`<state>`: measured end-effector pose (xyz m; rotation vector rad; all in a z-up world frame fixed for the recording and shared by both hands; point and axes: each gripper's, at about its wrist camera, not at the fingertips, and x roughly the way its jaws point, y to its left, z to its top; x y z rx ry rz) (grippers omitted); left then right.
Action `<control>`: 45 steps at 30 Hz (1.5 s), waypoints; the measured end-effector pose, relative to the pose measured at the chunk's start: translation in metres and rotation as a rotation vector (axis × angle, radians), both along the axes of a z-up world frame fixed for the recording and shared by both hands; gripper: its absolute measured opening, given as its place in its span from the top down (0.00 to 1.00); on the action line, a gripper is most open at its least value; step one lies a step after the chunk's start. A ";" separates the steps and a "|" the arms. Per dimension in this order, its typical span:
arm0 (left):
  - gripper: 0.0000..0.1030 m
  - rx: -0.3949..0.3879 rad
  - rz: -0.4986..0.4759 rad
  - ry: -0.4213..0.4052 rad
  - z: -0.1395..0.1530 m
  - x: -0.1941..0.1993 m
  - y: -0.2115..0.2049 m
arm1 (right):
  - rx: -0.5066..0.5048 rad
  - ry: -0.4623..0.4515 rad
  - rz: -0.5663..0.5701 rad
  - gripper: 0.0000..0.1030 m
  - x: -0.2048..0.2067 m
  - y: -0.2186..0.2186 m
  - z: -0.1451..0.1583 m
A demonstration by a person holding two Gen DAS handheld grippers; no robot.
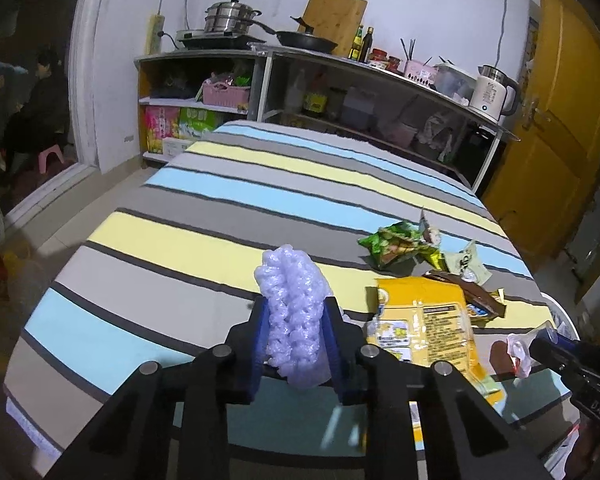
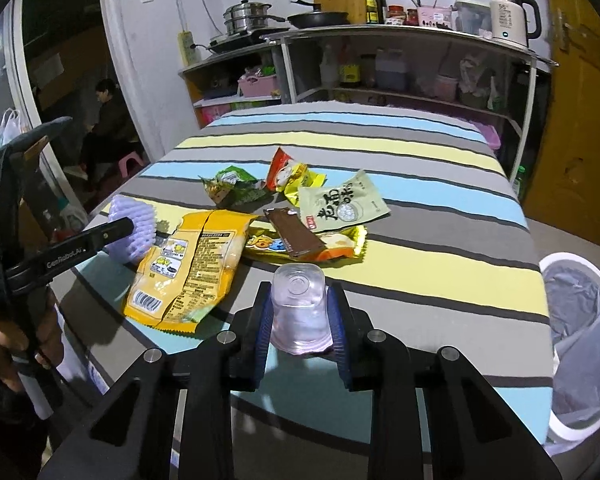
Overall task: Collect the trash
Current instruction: 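Carry the foam net and clear cup with both grippers over the white bin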
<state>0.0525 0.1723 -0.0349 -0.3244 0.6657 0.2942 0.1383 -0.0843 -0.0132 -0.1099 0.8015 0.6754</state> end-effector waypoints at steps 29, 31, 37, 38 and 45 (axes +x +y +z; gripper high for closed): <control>0.75 0.069 -0.224 -0.120 0.069 0.006 -0.108 | 0.084 -0.099 -0.203 0.73 -0.012 -0.102 0.039; 0.75 0.070 -0.253 -0.123 0.070 0.011 -0.120 | 0.088 -0.102 -0.224 0.73 -0.010 -0.112 0.040; 0.75 0.081 -0.332 -0.135 0.074 0.030 -0.155 | 0.094 -0.101 -0.284 0.73 -0.006 -0.141 0.041; 0.75 0.083 -0.343 -0.137 0.075 0.033 -0.160 | 0.094 -0.100 -0.295 0.73 -0.005 -0.145 0.041; 0.75 0.109 -0.347 -0.158 0.087 0.038 -0.168 | 0.105 -0.089 -0.329 0.73 -0.001 -0.163 0.037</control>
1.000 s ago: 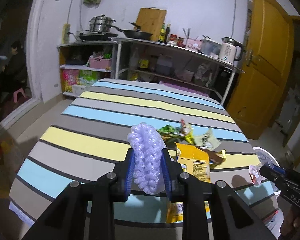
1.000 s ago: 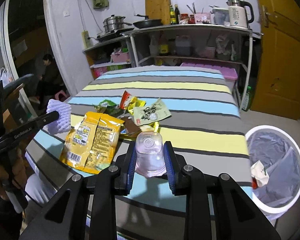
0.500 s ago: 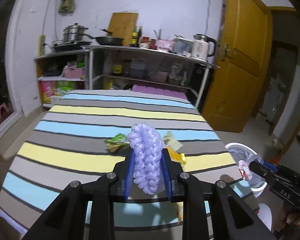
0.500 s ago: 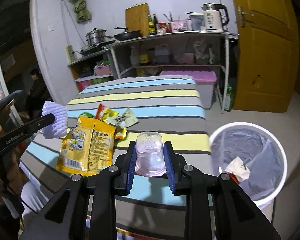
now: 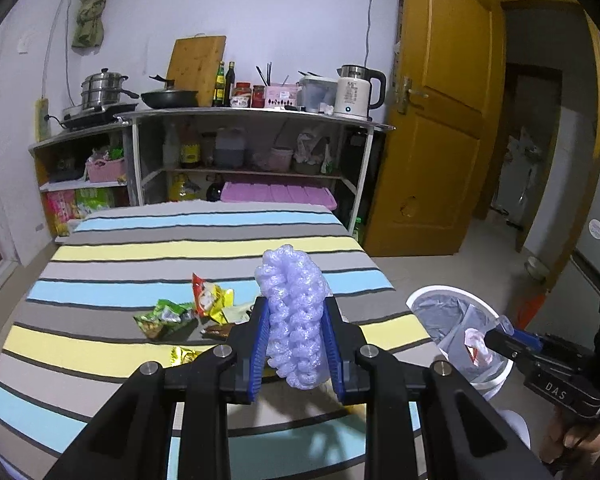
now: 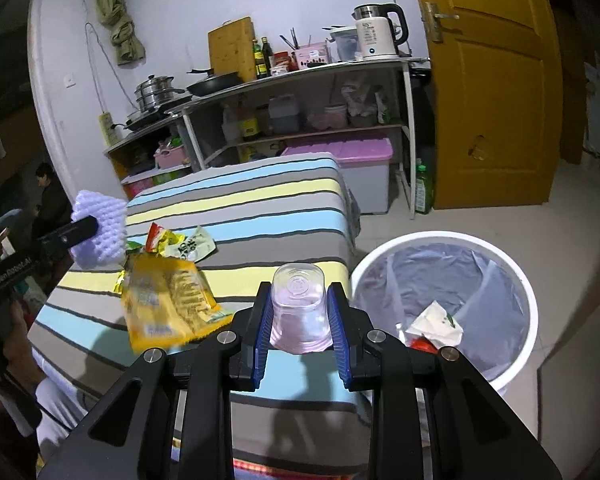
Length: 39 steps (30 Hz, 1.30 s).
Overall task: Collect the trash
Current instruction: 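Carry the foam net and clear cup with both grippers over the white bin, then lower both grippers into the bin and open them to drop the items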
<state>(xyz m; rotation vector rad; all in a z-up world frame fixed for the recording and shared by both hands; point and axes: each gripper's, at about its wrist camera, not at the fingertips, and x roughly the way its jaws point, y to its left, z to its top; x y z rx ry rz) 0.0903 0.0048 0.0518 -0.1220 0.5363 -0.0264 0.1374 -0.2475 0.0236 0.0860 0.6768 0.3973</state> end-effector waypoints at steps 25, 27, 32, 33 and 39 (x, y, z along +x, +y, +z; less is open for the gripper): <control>0.74 -0.035 -0.243 0.027 -0.009 0.050 -0.099 | -0.017 0.005 -0.165 0.73 0.003 -0.076 -0.002; 0.75 -0.035 -0.267 0.039 -0.013 0.056 -0.111 | -0.019 0.007 -0.177 0.73 0.005 -0.082 -0.003; 0.74 -0.024 -0.328 0.075 -0.025 0.070 -0.141 | -0.018 0.018 -0.203 0.72 0.009 -0.096 -0.010; 0.74 -0.024 -0.335 0.080 -0.027 0.071 -0.144 | -0.017 0.023 -0.208 0.72 0.011 -0.099 -0.012; 0.74 -0.016 -0.376 0.120 -0.044 0.085 -0.166 | -0.016 0.042 -0.225 0.72 0.019 -0.111 -0.020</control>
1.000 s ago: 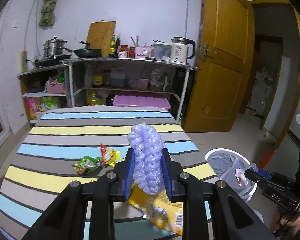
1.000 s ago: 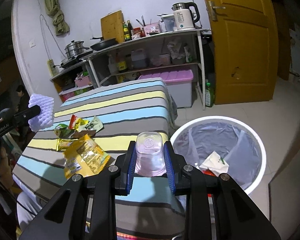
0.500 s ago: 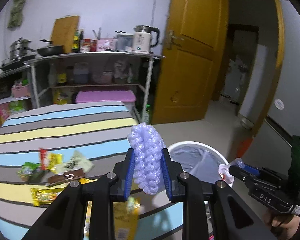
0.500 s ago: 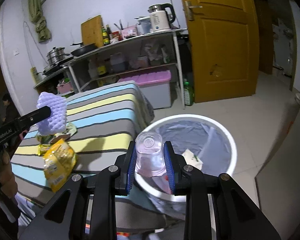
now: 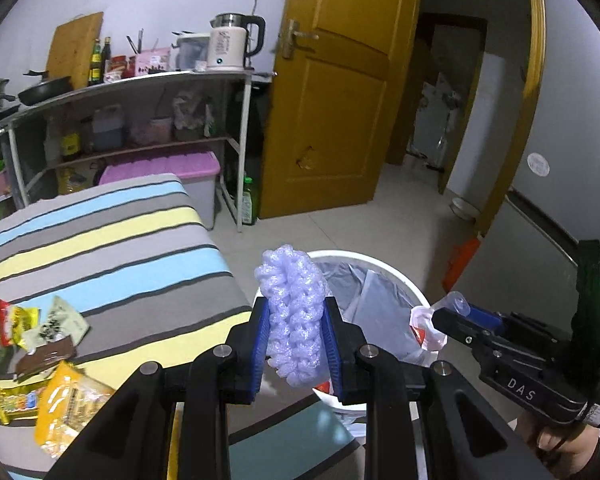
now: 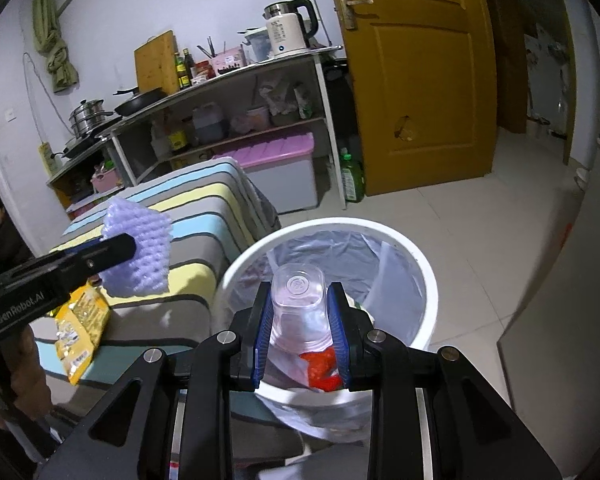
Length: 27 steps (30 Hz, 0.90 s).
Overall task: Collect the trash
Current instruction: 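Lower both grippers into the bin and open them to drop the items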
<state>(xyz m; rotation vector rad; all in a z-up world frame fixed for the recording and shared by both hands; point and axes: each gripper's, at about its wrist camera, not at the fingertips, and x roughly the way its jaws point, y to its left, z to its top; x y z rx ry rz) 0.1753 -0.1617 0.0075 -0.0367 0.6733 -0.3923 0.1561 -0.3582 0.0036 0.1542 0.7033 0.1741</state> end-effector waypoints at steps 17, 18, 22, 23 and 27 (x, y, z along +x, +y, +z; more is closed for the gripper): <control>0.63 0.009 -0.040 0.086 -0.032 0.037 -0.018 | -0.025 0.044 -0.024 0.71 0.025 -0.010 -0.017; 0.61 0.007 -0.039 0.087 -0.032 0.037 -0.018 | -0.025 0.044 -0.025 0.69 0.026 -0.010 -0.018; 0.53 -0.009 -0.042 0.088 -0.034 0.037 -0.015 | -0.018 0.040 -0.029 0.60 0.029 -0.011 -0.019; 0.52 -0.014 -0.043 0.087 -0.034 0.037 -0.014 | -0.016 0.040 -0.030 0.60 0.029 -0.011 -0.019; 0.50 -0.018 -0.039 0.081 -0.032 0.036 -0.013 | -0.019 0.040 -0.029 0.60 0.029 -0.010 -0.019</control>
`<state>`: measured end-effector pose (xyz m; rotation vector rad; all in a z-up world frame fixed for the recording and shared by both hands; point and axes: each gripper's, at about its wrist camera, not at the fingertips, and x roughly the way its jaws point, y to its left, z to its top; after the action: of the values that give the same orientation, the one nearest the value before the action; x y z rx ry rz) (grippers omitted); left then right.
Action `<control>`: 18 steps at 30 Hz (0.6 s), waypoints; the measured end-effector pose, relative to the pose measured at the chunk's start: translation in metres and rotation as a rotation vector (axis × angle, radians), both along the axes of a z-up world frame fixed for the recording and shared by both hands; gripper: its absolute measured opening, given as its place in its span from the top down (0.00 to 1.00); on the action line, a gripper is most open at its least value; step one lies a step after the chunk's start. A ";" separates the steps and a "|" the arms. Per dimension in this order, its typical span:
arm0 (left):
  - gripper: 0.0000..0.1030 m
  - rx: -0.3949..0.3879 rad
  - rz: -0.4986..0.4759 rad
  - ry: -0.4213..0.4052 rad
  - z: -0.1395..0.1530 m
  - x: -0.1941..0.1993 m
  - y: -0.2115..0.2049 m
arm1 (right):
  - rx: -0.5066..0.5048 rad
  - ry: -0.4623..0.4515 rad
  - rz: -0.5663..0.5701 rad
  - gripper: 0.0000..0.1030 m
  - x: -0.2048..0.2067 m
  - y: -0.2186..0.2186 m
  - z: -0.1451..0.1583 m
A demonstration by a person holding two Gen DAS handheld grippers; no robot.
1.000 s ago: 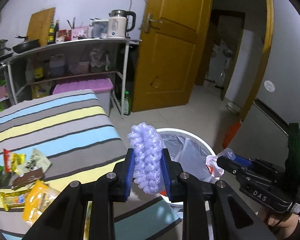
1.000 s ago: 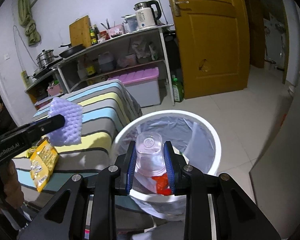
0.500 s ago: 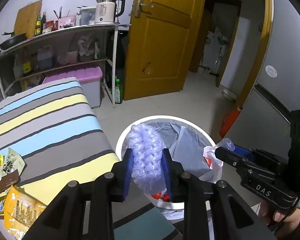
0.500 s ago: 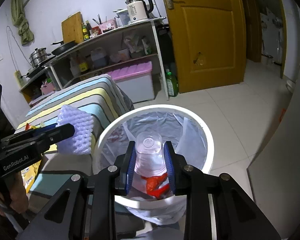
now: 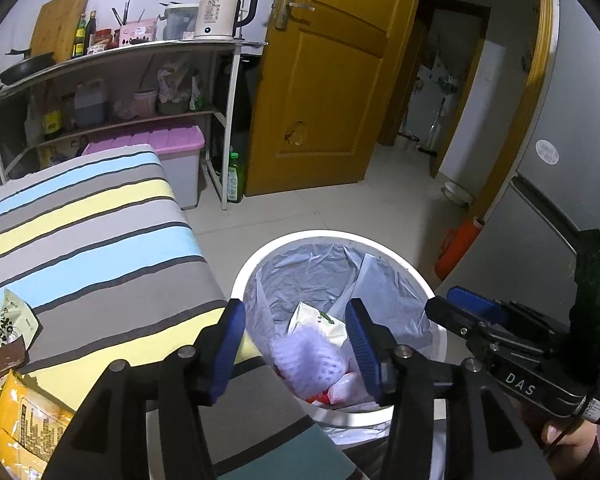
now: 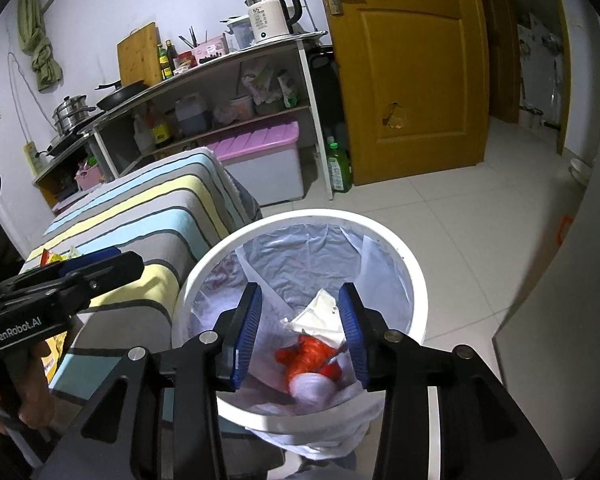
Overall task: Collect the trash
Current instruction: 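Lower both grippers into the bin and open them to drop the items, then move both grippers back over the table toward the yellow snack bag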
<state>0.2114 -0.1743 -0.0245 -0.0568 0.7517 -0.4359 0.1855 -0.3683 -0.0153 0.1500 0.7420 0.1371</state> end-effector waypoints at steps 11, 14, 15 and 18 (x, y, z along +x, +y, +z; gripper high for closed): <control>0.50 -0.025 0.026 -0.073 0.024 -0.025 0.020 | -0.019 -0.042 0.039 0.60 -0.013 0.018 0.016; 0.50 -0.024 0.044 -0.100 0.033 -0.035 0.031 | -0.020 -0.060 0.059 0.60 -0.020 0.026 0.023; 0.50 -0.024 0.049 -0.108 0.036 -0.039 0.034 | -0.020 -0.065 0.068 0.60 -0.023 0.029 0.026; 0.50 -0.023 0.065 -0.136 0.044 -0.051 0.044 | -0.022 -0.079 0.095 0.60 -0.029 0.041 0.033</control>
<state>0.1600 -0.1304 0.0191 -0.0722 0.6094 -0.3822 0.1564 -0.3275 0.0173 0.0874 0.6717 0.2242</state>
